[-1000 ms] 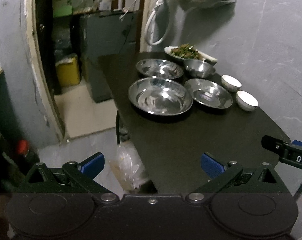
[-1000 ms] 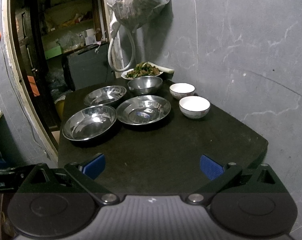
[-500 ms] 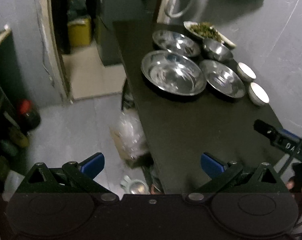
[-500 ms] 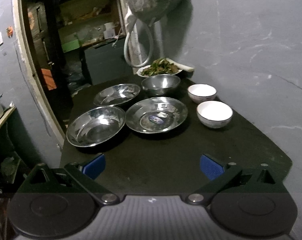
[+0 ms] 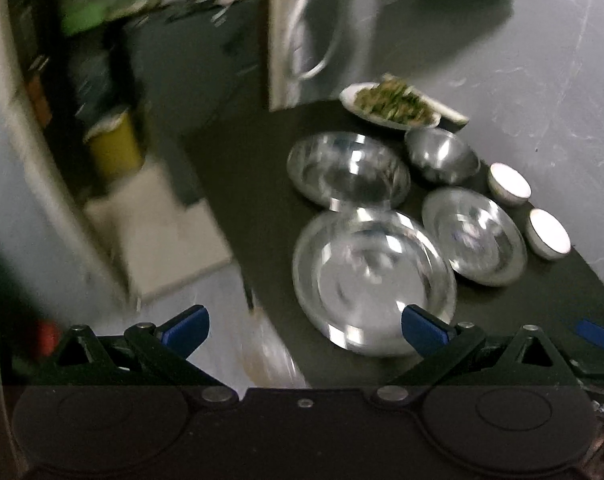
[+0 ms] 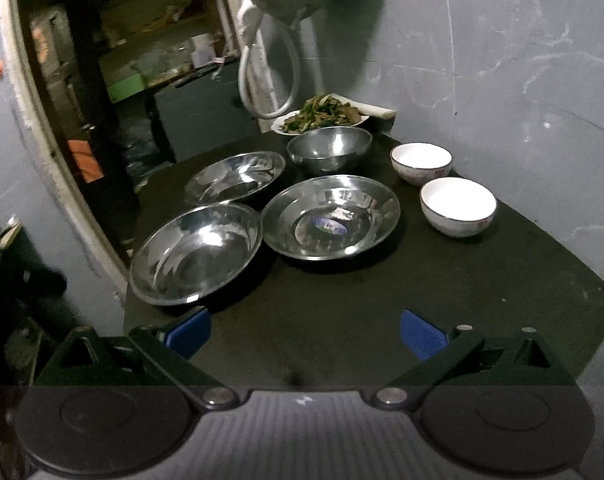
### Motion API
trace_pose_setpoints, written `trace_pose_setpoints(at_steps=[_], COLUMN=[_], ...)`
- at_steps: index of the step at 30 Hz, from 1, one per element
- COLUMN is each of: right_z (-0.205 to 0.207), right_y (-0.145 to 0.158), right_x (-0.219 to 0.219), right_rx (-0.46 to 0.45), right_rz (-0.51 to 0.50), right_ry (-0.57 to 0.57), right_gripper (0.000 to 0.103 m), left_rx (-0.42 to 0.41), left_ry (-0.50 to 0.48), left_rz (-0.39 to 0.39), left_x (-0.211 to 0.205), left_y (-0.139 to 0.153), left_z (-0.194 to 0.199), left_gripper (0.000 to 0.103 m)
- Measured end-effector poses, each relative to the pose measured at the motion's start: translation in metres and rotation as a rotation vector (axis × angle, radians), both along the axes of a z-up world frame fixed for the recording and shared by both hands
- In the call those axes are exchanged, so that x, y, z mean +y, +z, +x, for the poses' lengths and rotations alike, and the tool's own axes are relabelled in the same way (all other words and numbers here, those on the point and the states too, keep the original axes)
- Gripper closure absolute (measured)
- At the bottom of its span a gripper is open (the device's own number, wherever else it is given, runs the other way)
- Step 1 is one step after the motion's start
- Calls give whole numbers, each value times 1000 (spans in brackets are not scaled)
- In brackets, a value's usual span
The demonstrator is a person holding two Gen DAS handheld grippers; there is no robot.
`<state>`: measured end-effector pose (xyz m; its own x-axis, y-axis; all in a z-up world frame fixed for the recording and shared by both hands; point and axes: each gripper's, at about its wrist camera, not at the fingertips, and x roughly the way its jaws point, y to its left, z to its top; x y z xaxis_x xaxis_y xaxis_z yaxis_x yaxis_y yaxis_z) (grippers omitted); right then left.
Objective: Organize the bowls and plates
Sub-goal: 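Reach both tools to the large steel basin and grip its rim, then lift the steel basin with both tools and carry it toward the table edge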
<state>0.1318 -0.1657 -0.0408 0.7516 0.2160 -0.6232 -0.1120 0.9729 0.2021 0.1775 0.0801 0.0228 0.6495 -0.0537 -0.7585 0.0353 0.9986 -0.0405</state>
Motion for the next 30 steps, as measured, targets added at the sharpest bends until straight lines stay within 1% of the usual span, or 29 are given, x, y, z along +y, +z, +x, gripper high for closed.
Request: trace_pose_setpoints(at_steps=[2, 4, 6, 7, 9, 11, 13, 18, 24, 27, 30], right_z=[10, 20, 28, 32, 41, 47, 52, 61, 69, 69, 70], right_y=[-2, -6, -9, -11, -11, -8, -3, -3, -6, -9, -9], right_x=[14, 31, 47, 55, 71, 85, 96, 112, 122, 126, 125], right_rx=[3, 8, 19, 22, 54, 72, 70, 92, 128, 141, 141], right_rz=[-4, -16, -25, -18, -13, -7, -6, -6, -11, -16, -17], right_ry=[-51, -123, -210, -249, -319, -362, -396, -448, -464, -456, -444], right_gripper=[0, 0, 0, 0, 0, 0, 0, 0, 0, 0, 0], left_rx=[-37, -54, -69, -61, -47, -44, -36, 3, 52, 60, 55], left_ry=[-89, -195, -279, -305, -354, -399, -431, -476, -513, -507, -477], left_rz=[6, 5, 8, 9, -19, -19, -25, -37, -42, -40, -47], left_x=[12, 22, 31, 35, 43, 46, 50, 54, 55, 56, 58], left_y=[-3, -7, -10, -10, -10, -11, -14, -25, -39, -44, -44], left_z=[32, 64, 89, 101, 122, 136, 146, 159, 163, 163, 169], left_gripper=[1, 1, 1, 1, 1, 1, 1, 1, 1, 1, 1])
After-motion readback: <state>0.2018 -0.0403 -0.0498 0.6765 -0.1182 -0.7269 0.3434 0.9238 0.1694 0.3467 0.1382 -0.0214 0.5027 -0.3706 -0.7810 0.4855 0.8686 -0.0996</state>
